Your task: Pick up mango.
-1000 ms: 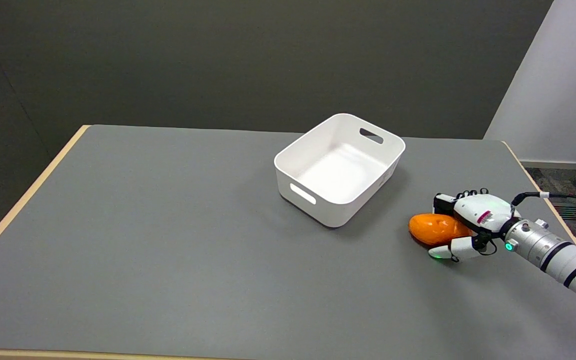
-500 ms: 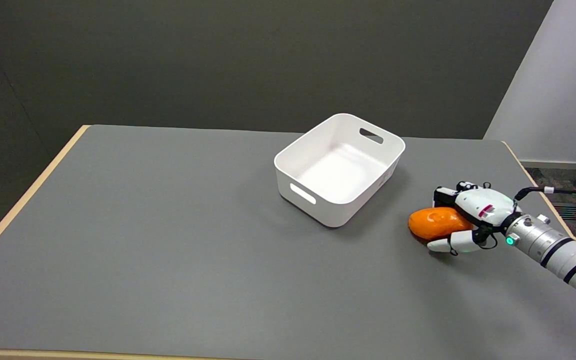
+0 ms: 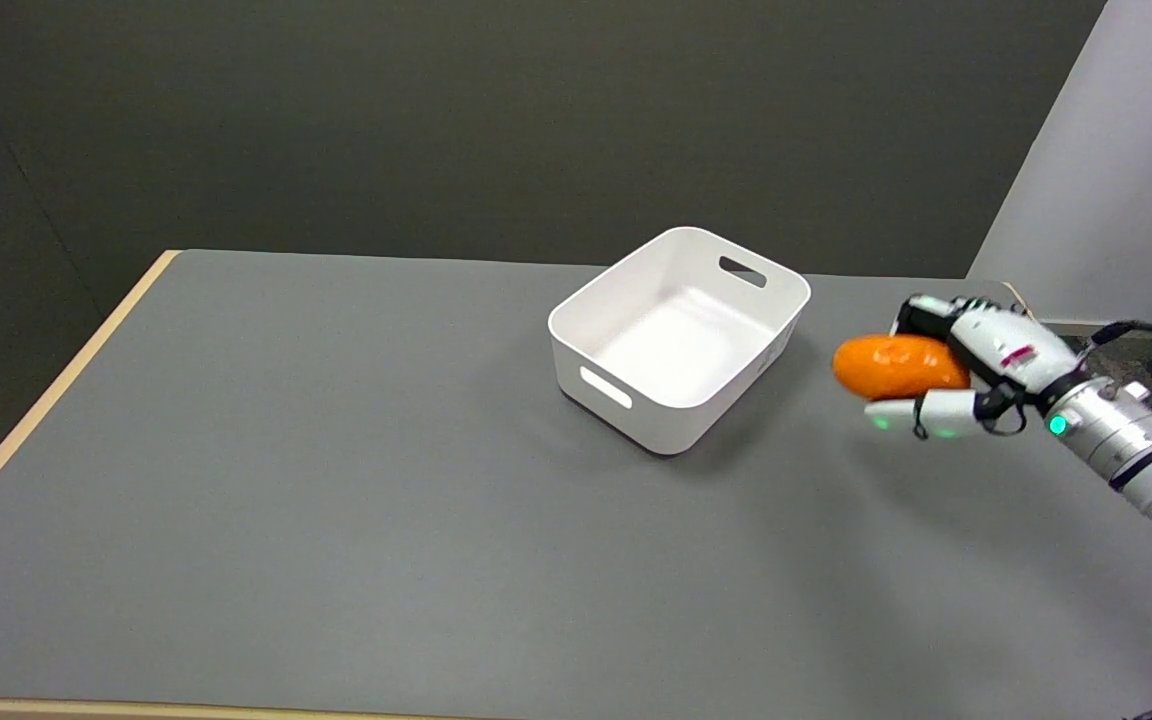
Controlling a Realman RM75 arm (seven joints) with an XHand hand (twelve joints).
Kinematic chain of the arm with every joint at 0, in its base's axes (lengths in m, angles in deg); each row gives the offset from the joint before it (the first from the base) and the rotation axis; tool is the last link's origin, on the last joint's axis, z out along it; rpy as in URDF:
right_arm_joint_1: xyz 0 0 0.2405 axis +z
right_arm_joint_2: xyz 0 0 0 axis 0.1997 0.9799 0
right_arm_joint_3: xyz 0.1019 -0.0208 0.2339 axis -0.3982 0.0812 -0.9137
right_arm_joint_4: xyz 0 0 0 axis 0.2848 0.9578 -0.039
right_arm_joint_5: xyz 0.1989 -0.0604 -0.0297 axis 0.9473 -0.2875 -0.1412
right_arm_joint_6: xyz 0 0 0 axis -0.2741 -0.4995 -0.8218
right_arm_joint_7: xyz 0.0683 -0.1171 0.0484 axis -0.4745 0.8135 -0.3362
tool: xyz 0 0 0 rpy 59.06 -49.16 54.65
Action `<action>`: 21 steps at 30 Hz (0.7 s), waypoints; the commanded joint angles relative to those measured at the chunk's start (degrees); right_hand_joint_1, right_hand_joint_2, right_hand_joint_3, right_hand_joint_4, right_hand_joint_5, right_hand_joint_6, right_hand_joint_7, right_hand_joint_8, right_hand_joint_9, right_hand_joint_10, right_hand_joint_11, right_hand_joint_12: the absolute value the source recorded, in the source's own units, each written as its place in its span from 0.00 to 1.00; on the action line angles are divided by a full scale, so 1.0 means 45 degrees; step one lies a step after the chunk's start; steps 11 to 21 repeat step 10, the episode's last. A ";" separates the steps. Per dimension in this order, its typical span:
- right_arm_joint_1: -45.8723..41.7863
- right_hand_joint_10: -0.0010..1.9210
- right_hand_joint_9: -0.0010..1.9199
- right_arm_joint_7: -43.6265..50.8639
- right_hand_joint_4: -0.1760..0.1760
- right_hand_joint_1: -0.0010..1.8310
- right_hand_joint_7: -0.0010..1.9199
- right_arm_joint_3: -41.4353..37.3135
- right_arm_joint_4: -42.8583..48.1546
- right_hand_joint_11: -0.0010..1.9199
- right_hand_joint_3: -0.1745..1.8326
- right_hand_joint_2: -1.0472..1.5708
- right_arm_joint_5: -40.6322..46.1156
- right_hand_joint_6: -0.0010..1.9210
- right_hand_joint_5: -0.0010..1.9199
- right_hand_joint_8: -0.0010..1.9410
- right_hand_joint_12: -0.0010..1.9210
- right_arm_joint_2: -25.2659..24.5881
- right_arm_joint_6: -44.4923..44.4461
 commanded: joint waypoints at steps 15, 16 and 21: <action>0.4585 1.00 0.45 -0.0634 0.23 0.53 0.42 0.3962 -0.3219 0.15 0.27 0.84 0.2775 0.83 0.32 1.00 1.00 0.1213 -0.4557; 0.4585 1.00 0.45 -0.0634 0.23 0.53 0.42 0.3962 -0.3219 0.15 0.27 0.84 0.2775 0.83 0.32 1.00 1.00 0.1213 -0.4557; 0.4585 1.00 0.45 -0.0634 0.23 0.53 0.42 0.3962 -0.3219 0.15 0.27 0.84 0.2775 0.83 0.32 1.00 1.00 0.1213 -0.4557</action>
